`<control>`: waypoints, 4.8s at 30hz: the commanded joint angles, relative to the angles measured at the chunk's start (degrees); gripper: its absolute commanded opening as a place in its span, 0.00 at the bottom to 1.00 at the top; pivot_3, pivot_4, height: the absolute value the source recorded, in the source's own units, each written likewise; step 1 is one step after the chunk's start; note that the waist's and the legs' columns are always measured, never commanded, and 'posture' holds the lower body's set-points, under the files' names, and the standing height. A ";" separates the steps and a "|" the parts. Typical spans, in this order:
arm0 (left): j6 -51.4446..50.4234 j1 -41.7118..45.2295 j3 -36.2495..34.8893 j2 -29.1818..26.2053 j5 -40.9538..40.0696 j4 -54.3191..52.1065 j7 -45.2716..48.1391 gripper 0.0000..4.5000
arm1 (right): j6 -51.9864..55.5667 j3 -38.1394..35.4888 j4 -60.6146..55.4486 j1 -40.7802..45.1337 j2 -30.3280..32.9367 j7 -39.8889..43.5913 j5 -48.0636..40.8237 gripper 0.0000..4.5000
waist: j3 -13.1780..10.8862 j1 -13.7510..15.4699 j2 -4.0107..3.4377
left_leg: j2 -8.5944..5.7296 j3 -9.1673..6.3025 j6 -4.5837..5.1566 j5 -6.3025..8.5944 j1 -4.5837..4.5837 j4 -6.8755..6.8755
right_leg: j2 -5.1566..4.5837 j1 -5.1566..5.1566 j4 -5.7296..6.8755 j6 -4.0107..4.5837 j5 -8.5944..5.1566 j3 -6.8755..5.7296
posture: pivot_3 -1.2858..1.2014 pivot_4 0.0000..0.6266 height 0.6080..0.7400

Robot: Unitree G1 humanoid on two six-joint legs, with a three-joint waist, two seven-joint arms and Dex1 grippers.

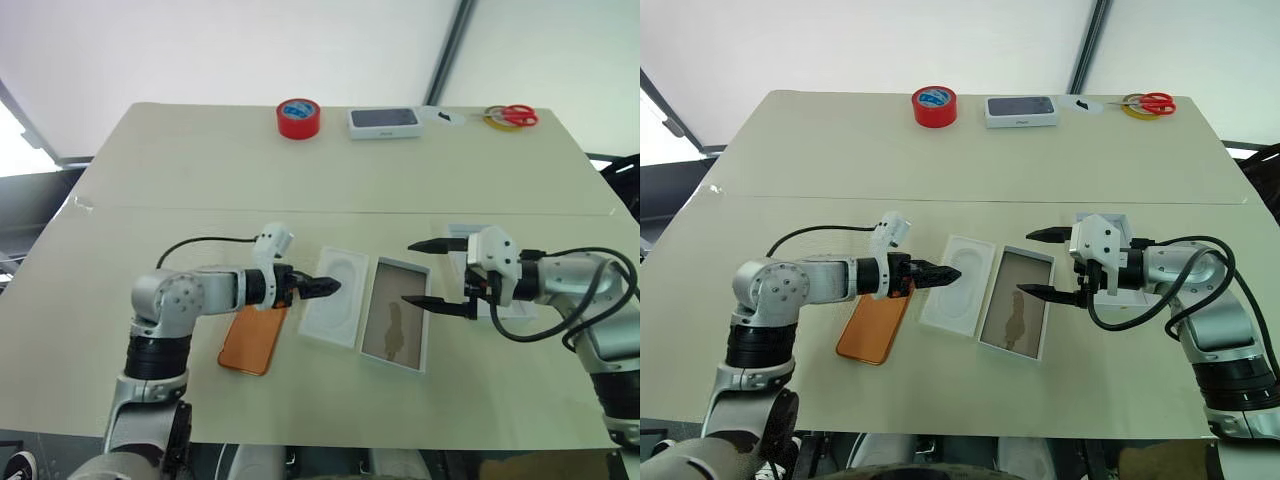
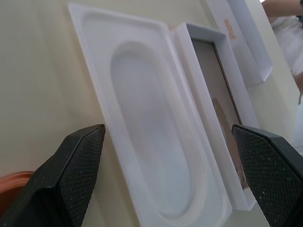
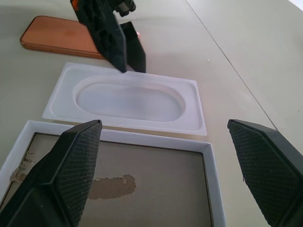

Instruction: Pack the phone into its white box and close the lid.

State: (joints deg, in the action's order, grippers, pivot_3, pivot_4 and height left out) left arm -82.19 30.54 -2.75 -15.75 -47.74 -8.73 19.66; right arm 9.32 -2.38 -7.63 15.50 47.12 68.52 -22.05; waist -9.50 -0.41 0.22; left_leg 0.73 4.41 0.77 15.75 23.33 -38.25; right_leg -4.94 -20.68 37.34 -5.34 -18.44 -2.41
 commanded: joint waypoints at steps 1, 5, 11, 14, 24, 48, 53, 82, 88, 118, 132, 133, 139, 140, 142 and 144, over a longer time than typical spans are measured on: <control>-1.32 1.02 1.36 1.58 1.31 2.05 -0.61 1.00 | -0.86 -0.29 -1.44 0.54 -0.71 -0.81 -0.04 0.99 | 0.01 0.24 0.00 | 0.00 -0.01 -0.03 -0.01 -0.01 0.00 | 0.01 0.01 0.00 0.00 0.00 0.00 | 0.52 0.24 0.92; -1.56 0.93 0.81 2.24 2.39 3.16 -0.71 1.00 | -0.94 -0.53 -1.62 0.45 -0.91 -0.97 0.22 0.99 | 0.01 1.04 0.00 | 0.00 -0.01 -0.03 -0.02 -0.05 -0.03 | 0.01 0.07 0.00 0.00 0.00 0.00 | 0.52 0.24 0.92; -2.32 -0.59 -2.11 2.74 1.62 3.44 -0.34 0.73 | -0.85 -1.02 -2.03 -0.12 -0.60 -1.04 0.16 1.00 | 0.01 1.05 0.00 | 0.00 -0.01 -0.04 -0.02 -0.06 -0.03 | 0.02 0.07 0.00 0.00 0.00 0.00 | 0.52 0.24 0.92; -2.33 -1.20 -3.00 3.25 1.82 3.64 -0.64 0.38 | -0.90 -1.02 -1.88 -0.05 -0.71 -1.16 0.19 1.00 | 0.01 1.04 0.01 | 0.00 -0.02 -0.05 -0.02 -0.06 -0.02 | 0.02 0.06 -0.01 0.00 0.00 0.00 | 0.52 0.24 0.92; -2.97 -1.42 -6.49 4.85 1.79 3.39 -1.29 0.18 | -1.18 -0.85 -1.30 0.25 -0.78 -1.04 0.33 1.00 | -0.01 1.10 0.03 | 0.01 -0.03 -0.06 -0.03 -0.05 -0.04 | 0.03 0.06 0.00 0.00 0.00 0.00 | 0.52 0.24 0.92; -3.26 2.87 -22.66 10.21 -1.36 3.87 -4.50 0.01 | 9.49 3.58 -16.77 -11.15 2.43 1.66 -4.07 1.00 | -0.05 1.12 0.11 | 0.01 -0.08 -0.08 -0.04 -0.03 -0.02 | 0.02 0.07 -0.02 -0.01 0.00 -0.02 | 0.52 0.24 0.92; 0.78 1.44 -18.32 8.81 0.10 1.33 -3.31 0.01 | 2.74 9.43 -15.24 -15.78 6.45 2.04 6.98 1.00 | -0.09 1.17 0.19 | 0.00 -0.08 -0.09 -0.03 -0.01 -0.02 | 0.02 0.05 -0.03 0.00 0.00 -0.03 | 0.52 0.24 0.92; 4.79 4.30 -20.68 12.16 -4.70 3.07 -8.09 0.00 | -3.73 17.21 4.40 5.26 -8.03 -4.02 17.41 0.01 | -0.17 1.14 0.37 | 0.12 -0.09 -0.27 -0.14 -0.04 -0.01 | 0.21 0.02 -0.01 -0.01 0.00 -0.03 | 0.52 0.24 0.92; 5.95 4.09 -19.82 13.22 -3.97 3.44 -9.10 0.00 | 1.89 15.88 2.36 6.28 -9.22 -3.78 14.16 0.33 | -0.20 1.11 0.42 | 0.09 -0.09 -0.27 -0.14 0.00 -0.04 | 0.18 0.04 -0.02 -0.01 0.01 -0.04 | 0.52 0.24 0.92; 11.61 4.04 -11.88 18.87 0.49 9.18 -12.41 0.45 | -0.98 3.64 7.55 5.26 -1.52 -5.62 9.43 0.78 | -0.23 1.13 0.47 | 0.11 -0.07 -0.27 -0.15 0.01 0.00 | 0.22 0.00 -0.02 -0.01 0.01 -0.03 | 0.52 0.24 0.92; 19.09 -1.11 -5.32 4.43 4.78 -6.47 -3.08 0.54 | -2.13 6.94 10.05 13.10 -12.45 -12.90 11.70 0.50 | -0.23 0.82 0.45 | 0.13 -0.07 -0.33 -0.18 0.01 0.04 | 0.25 -0.05 -0.01 -0.01 0.01 -0.02 | 0.52 0.24 0.92; 22.17 -2.06 -5.14 3.08 5.20 -7.65 -0.65 0.54 | -2.48 7.49 10.70 13.54 -13.19 -13.52 12.51 0.36 | -0.23 0.69 0.44 | 0.13 -0.06 -0.34 -0.19 0.02 0.06 | 0.26 -0.07 -0.01 -0.01 0.01 -0.01 | 0.52 0.24 0.92; 38.49 -10.01 -4.91 -8.76 12.57 -10.91 10.39 0.54 | -8.04 14.02 15.22 15.02 -14.59 -15.25 20.74 0.01 | -0.24 0.64 0.42 | 0.12 -0.03 -0.37 -0.20 0.02 0.09 | 0.24 -0.09 -0.02 0.00 0.01 -0.01 | 0.52 0.24 0.92; 40.72 -11.79 -4.80 -10.77 13.72 -11.25 12.20 0.54 | -8.24 14.88 15.98 15.37 -14.65 -15.07 21.55 0.01 | -0.25 0.61 0.40 | 0.12 -0.03 -0.37 -0.20 0.02 0.11 | 0.24 -0.11 -0.02 0.01 0.00 -0.01 | 0.52 0.24 0.92; 44.54 -15.86 -4.85 -14.71 15.74 -11.90 15.75 0.54 | -9.46 17.01 16.63 15.66 -14.43 -14.30 23.51 0.01 | -0.25 0.48 0.41 | 0.13 -0.02 -0.37 -0.20 0.04 0.13 | 0.23 -0.15 -0.01 0.01 0.00 0.00 | 0.52 0.24 0.92; 42.71 -17.78 -8.59 -15.07 11.54 -11.83 16.36 0.54 | -12.26 18.98 17.34 15.67 -13.85 -13.96 26.05 0.01 | -0.25 0.53 0.40 | 0.13 -0.03 -0.36 -0.20 0.05 0.15 | 0.20 -0.17 -0.01 0.01 0.00 0.01 | 0.52 0.24 0.92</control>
State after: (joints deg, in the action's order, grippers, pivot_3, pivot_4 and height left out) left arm -40.48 12.66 -8.71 -30.65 -33.80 -18.18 34.72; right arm -0.22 15.81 10.32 29.98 32.78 54.23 2.49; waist -9.76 0.12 0.62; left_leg 0.86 4.37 0.41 15.55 23.38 -38.10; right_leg -4.75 -20.85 37.33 -5.33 -18.45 -2.41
